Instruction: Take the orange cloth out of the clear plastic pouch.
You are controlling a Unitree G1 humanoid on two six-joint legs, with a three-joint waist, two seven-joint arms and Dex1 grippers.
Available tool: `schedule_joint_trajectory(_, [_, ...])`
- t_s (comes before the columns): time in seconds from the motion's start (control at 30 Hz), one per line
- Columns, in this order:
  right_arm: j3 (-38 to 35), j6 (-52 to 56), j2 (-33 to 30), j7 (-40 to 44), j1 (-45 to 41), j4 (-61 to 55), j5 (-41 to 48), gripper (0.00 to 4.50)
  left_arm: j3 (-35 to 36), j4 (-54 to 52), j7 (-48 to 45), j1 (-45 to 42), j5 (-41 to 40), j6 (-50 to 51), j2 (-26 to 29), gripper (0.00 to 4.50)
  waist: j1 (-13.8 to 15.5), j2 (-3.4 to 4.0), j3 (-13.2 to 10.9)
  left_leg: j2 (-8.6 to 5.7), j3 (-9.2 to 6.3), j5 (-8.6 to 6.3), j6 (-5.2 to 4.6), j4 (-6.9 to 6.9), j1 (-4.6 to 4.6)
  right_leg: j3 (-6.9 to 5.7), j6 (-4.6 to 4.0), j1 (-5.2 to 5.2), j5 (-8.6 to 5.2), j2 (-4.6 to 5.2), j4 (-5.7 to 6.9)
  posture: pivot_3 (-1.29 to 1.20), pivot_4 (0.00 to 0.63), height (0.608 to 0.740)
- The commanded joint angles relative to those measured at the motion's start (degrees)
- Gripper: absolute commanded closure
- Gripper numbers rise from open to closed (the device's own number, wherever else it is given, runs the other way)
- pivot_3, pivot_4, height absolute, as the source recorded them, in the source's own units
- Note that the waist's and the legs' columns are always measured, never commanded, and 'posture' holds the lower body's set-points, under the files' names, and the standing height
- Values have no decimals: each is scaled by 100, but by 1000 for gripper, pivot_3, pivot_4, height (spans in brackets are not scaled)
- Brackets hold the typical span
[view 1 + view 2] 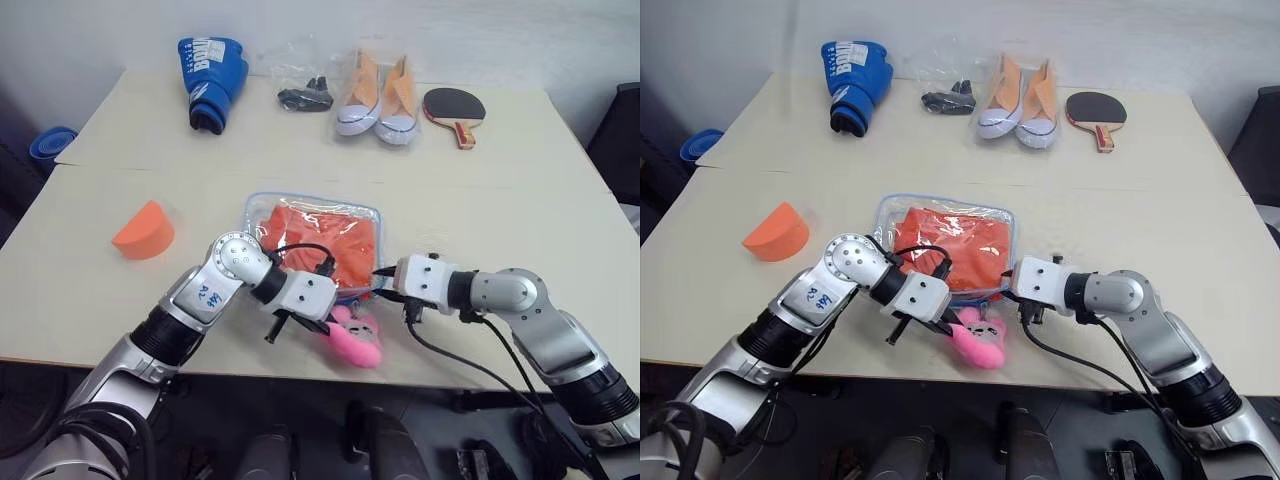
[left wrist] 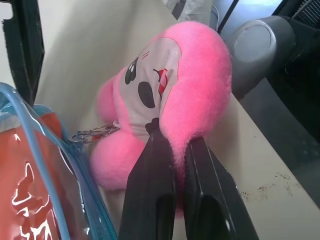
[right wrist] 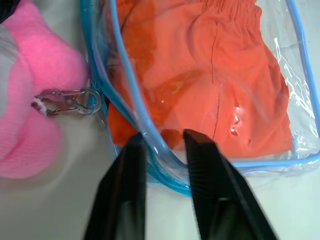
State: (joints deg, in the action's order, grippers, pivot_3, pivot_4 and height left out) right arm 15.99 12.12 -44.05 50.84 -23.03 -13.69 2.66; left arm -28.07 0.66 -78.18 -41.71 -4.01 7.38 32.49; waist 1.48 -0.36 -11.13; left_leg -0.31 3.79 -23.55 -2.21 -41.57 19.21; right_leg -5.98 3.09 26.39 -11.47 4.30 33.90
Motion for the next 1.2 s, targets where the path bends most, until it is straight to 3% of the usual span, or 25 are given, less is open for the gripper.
schedule_joint_trajectory(0.03, [-14, -216, 28, 94, -30, -46, -140, 3984, 131, -119, 156, 89, 114, 46, 69, 4500, -1, 0, 0, 0, 0, 0, 0, 0, 0, 0, 0, 0, 0, 0, 0, 0, 150, 740])
schedule_joint_trajectory(0.23, [-257, -905, -224, 339, -58, 290, -315, 3984, 676, -155, 354, 130, -172, 598, 277, 4500, -13, 0, 0, 0, 1, 0, 1, 0, 0, 0, 0, 0, 0, 1, 0, 0, 150, 740])
schedule_joint_trajectory(0.33, [-420, -1308, -382, 546, -33, 468, -215, 4479, 1047, -237, 440, 166, -392, 1011, 467, 4500, -16, 1, -1, 2, 0, 1, 1, 0, 0, 0, 0, 2, 0, 2, 0, 0, 150, 740])
schedule_joint_trajectory(0.47, [-575, -1723, -635, 756, 71, 693, -238, 4479, 1747, -462, 622, 256, -927, 1933, 744, 4500, -12, 2, -1, 2, -1, 1, 1, 0, 1, -1, 0, 2, 0, 13, -1, 0, 150, 740])
schedule_joint_trajectory(0.6, [-866, -2153, -919, 901, 252, 912, -155, 4479, 2552, -523, 722, 623, -1363, 2575, 1336, 4500, -25, 4, -3, 7, -2, 2, 5, 2, 1, -1, 0, 3, 0, 21, -3, 0, 150, 740])
schedule_joint_trajectory(0.83, [-1181, -2940, -1202, 1103, 405, 1259, -32, 4479, 3232, 33, 904, 961, -1476, 2547, 1965, 4500, -23, 6, -4, 7, -2, 4, 12, 2, -2, -1, -1, 1, -1, 23, -2, 0, 150, 740])
schedule_joint_trajectory(0.97, [-1323, -3452, -1385, 1358, 497, 1467, 139, 4479, 3610, 988, 1034, 714, -1508, 2643, 2283, 4500, -30, 8, -5, 7, -1, 3, 14, 3, 0, -3, -1, 3, -1, 22, -4, 0, 150, 740])
schedule_joint_trajectory(1.2, [-1266, -3892, -1383, 1472, 425, 1735, 115, 4479, 3551, 1522, 917, 688, -1472, 2281, 2430, 4500, -33, 10, -6, 7, 3, 3, 17, 3, -1, -6, -2, 3, -1, 22, -2, 0, 150, 740])
